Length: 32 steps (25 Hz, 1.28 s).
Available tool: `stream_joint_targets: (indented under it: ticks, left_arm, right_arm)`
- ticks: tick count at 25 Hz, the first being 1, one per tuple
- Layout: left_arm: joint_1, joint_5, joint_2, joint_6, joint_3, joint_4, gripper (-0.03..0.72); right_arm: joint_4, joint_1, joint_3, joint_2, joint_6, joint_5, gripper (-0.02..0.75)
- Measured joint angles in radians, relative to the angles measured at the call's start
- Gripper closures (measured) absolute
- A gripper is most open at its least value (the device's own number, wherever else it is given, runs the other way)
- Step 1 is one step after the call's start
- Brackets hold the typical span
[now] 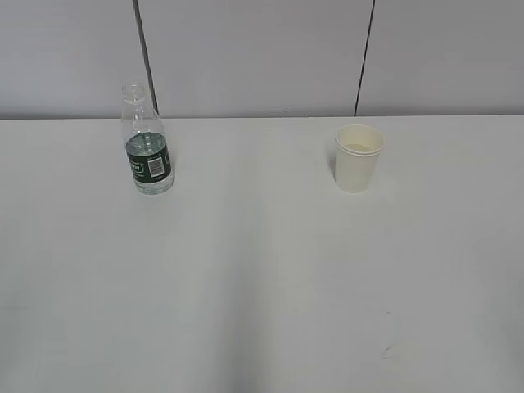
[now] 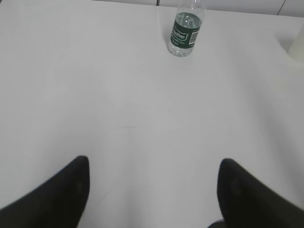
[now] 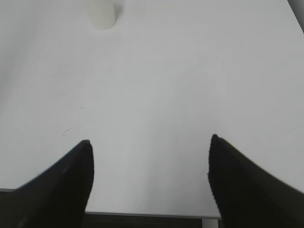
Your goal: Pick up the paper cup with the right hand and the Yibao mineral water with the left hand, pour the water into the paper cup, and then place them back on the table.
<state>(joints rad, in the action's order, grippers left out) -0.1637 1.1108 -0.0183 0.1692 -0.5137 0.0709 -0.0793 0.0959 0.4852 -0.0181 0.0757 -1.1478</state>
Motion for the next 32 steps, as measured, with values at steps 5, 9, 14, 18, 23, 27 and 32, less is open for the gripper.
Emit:
stream_joint_targets:
  ticks: [5,9,14,18,23,27,32]
  left_arm:
    - [0.051,0.000,0.000,0.000,0.000,0.000,0.186]
    - [0.058,0.000,0.000,0.000,0.000,0.004,0.192]
    - [0.060,0.000,0.000,0.000,0.000,0.004,0.204]
    - [0.061,0.000,0.000,0.000,0.000,0.004,0.206]
    - [0.061,0.000,0.000,0.000,0.000,0.004,0.206]
    - [0.061,0.000,0.000,0.000,0.000,0.004,0.215]
    - [0.061,0.000,0.000,0.000,0.000,0.004,0.219]
  right_arm:
    - [0.000,0.000,0.000,0.000,0.000,0.000,0.152]
    - [0.000,0.000,0.000,0.000,0.000,0.000,0.152]
    - [0.000,0.000,0.000,0.000,0.000,0.000,0.152]
    - [0.000,0.000,0.000,0.000,0.000,0.000,0.152]
    - [0.000,0.000,0.000,0.000,0.000,0.000,0.152]
    - [0.000,0.000,0.000,0.000,-0.002,0.000,0.152]
    - [-0.002,0.000,0.000,0.000,-0.002,0.000,0.152]
